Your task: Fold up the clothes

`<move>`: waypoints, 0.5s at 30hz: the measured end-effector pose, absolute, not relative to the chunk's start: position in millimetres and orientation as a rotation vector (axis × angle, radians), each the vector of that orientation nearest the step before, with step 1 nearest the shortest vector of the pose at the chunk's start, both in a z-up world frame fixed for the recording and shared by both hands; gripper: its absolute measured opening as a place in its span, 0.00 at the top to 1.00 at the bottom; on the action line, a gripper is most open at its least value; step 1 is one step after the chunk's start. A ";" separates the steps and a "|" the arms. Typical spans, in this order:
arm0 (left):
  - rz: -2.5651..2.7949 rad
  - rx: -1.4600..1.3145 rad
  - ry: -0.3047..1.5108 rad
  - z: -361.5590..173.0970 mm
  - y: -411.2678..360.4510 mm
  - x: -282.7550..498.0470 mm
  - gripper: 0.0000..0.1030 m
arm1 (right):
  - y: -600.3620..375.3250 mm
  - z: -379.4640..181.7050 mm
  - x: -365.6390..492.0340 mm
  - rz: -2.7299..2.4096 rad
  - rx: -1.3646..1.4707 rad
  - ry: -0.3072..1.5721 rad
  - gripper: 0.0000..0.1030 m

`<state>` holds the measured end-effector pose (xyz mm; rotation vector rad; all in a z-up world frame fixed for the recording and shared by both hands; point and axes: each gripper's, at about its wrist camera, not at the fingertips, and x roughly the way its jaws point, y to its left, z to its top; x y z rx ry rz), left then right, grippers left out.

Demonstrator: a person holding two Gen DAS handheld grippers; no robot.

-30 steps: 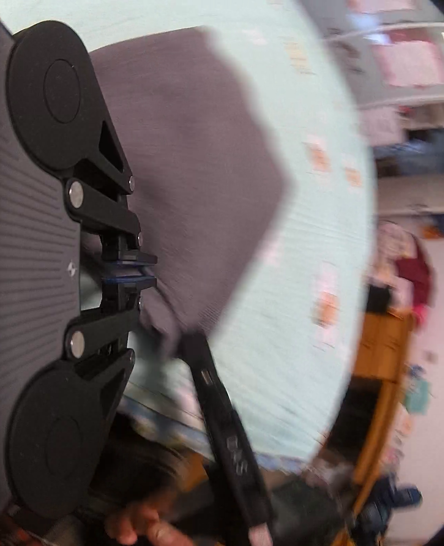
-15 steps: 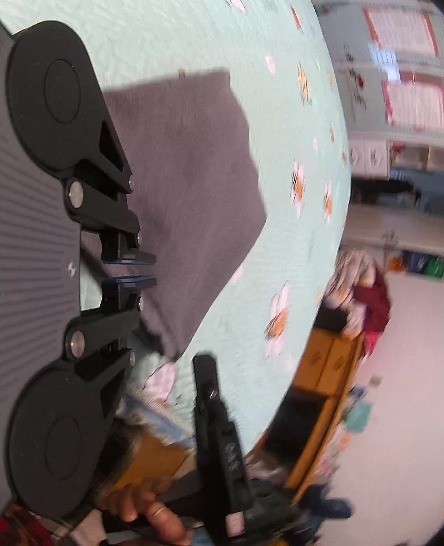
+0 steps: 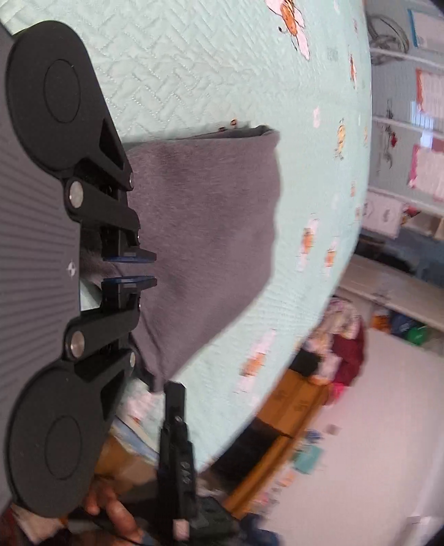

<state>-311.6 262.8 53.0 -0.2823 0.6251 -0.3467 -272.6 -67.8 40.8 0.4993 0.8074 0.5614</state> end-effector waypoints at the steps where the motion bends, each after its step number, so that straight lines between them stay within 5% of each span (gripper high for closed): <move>1: -0.342 -0.315 0.615 55.1 266.2 -311.8 0.89 | -65.9 45.1 -271.5 0.579 0.505 0.798 0.92; 7: -0.275 -0.346 0.610 58.8 272.9 -281.6 0.84 | -36.0 59.2 -245.6 0.694 0.595 0.821 0.90; 12: -0.219 -0.396 0.698 27.6 275.6 -261.2 0.85 | 2.9 35.8 -207.6 0.800 0.722 0.936 0.76; 15: -0.228 -0.423 0.695 20.0 279.2 -268.4 0.85 | 17.7 5.4 -199.7 0.707 0.534 1.015 1.00</move>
